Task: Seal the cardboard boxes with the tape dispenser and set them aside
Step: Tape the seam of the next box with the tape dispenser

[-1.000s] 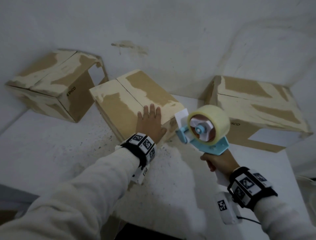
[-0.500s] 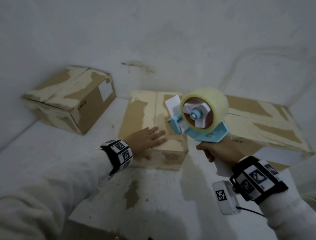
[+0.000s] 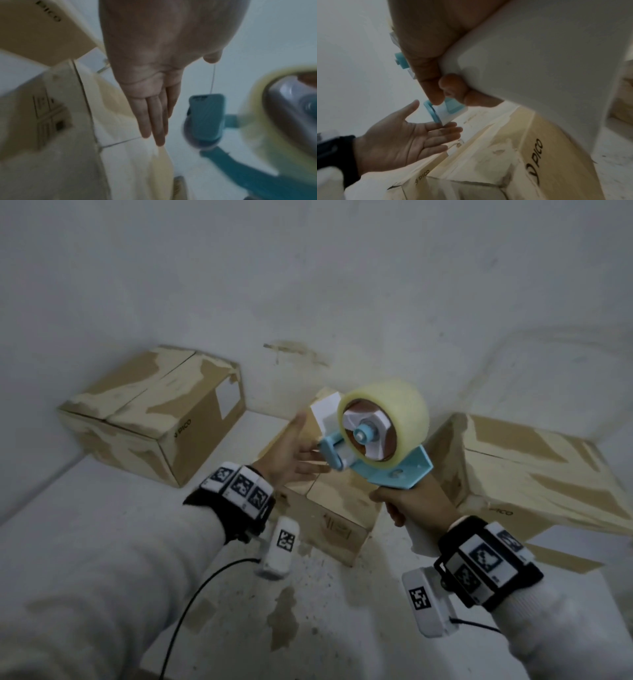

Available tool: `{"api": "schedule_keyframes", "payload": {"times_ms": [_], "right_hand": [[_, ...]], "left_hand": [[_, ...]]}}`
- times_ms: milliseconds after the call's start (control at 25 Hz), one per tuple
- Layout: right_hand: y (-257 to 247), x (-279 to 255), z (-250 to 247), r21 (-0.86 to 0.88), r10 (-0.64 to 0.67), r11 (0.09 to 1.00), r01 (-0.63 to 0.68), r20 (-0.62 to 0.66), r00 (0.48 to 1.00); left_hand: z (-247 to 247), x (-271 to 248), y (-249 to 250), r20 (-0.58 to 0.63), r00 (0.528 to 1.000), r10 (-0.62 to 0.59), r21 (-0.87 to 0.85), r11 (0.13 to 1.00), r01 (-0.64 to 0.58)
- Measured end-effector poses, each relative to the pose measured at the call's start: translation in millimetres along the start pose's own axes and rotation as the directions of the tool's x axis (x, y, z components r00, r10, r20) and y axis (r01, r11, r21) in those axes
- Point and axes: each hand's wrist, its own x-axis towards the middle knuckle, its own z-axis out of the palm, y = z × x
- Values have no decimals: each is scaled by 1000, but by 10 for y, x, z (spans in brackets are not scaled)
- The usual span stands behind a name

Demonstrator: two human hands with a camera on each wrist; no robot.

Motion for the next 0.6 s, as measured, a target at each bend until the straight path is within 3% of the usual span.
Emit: {"api": "schedule_keyframes", "payload": {"times_ms": [80, 360, 480, 600], "right_hand": [[-33, 37, 89, 26, 17, 1000, -16, -25, 1000], [-23, -4, 247, 92, -33, 995, 34, -6, 999], [-42, -13, 305, 19, -93, 996, 92, 61, 994], [-66, -27, 389, -64, -136, 988, 144, 107, 985]], "left_hand": [[-49, -29, 78, 85, 994, -69, -120, 990, 79], [-262, -60, -33, 72, 985, -155, -375, 911, 171], [-277, -66, -112, -11, 977, -212, -392, 900, 191], [-279, -52, -152, -175, 956, -234, -368, 916, 157]]}}
